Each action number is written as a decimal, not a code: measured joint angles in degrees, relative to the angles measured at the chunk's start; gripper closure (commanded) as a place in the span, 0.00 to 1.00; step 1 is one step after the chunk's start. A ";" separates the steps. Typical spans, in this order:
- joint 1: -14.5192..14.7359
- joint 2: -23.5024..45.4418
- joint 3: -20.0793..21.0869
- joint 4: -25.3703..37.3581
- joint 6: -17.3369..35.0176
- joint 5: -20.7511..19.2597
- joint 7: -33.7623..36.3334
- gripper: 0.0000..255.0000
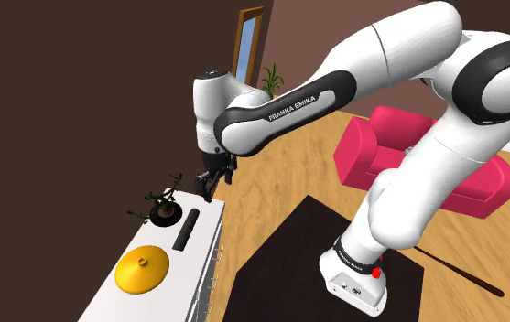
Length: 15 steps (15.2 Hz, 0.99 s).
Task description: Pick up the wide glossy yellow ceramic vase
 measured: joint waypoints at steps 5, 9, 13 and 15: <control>1.85 10.20 2.08 5.44 4.19 -3.25 5.92 0.00; 4.12 19.32 2.52 11.86 6.25 -6.87 10.66 0.00; 7.12 27.69 2.21 18.86 7.02 -9.95 14.63 0.00; 8.78 32.44 1.65 22.83 7.50 -11.54 16.28 0.00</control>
